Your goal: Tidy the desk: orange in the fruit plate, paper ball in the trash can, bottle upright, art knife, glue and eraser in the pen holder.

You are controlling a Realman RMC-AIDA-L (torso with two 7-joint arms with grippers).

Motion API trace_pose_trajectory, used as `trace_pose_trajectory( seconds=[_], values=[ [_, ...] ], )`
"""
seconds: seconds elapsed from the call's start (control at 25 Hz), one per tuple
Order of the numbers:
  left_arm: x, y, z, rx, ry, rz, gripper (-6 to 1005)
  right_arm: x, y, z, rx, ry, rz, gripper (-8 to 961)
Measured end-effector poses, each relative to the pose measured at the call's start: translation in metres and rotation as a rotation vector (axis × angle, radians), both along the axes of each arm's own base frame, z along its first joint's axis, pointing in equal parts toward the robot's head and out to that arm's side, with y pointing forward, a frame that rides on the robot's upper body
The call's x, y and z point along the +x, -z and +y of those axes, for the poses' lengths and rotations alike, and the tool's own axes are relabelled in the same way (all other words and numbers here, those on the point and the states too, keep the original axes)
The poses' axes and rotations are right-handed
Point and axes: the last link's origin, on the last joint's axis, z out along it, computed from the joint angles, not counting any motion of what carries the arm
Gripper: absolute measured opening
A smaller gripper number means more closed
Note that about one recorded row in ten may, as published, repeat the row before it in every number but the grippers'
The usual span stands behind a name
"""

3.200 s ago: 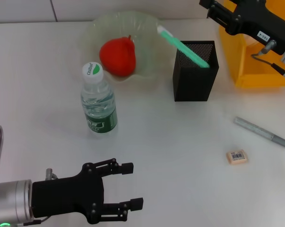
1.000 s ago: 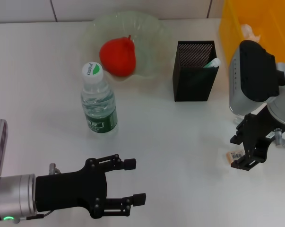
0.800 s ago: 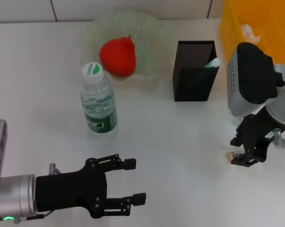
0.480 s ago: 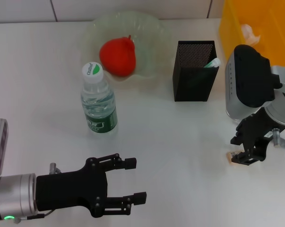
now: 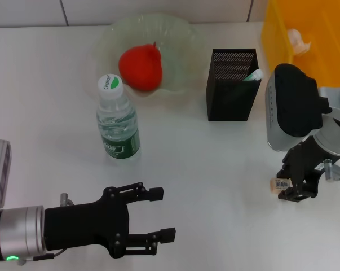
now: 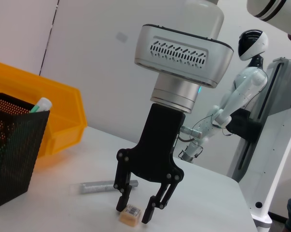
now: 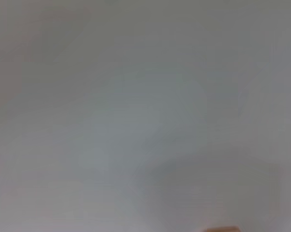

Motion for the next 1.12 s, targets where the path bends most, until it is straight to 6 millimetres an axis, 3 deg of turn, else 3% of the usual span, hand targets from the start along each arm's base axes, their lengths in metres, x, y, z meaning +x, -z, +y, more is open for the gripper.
trace_pose_trajectory(
  seconds=[0.48, 0.6, 0.64, 0.68, 0.8, 0.88, 1.0, 1.12],
  values=[
    [0.000, 0.001, -0.001, -0.004, -0.004, -0.003, 829, -0.007, -0.005, -0.002, 0.009, 0.002, 0.075, 258],
    [0.000, 0.001, -0.001, -0.004, -0.005, -0.002, 829, -0.015, -0.028, 0.001, 0.040, -0.003, 0.220, 263],
    [0.000, 0.001, -0.001, -0.004, -0.006, -0.002, 829, -0.022, -0.046, 0.006, 0.093, -0.007, 0.388, 265],
    [0.000, 0.001, -0.001, -0.004, -0.005, -0.002, 829, -0.022, -0.046, 0.006, 0.093, -0.007, 0.388, 267],
    [0.000, 0.001, 0.000, -0.002, -0.002, -0.001, 829, -0.026, -0.076, 0.023, 0.257, -0.002, 0.686, 272],
    [0.001, 0.001, 0.001, -0.002, 0.002, -0.001, 829, -0.021, -0.087, 0.052, 0.488, 0.053, 0.971, 276],
    [0.001, 0.001, 0.001, -0.002, 0.004, 0.000, 829, -0.019, -0.085, 0.059, 0.530, 0.075, 1.001, 281],
    [0.002, 0.001, 0.002, -0.004, 0.006, 0.000, 829, -0.017, -0.068, 0.080, 0.614, 0.123, 1.000, 287]
  ],
)
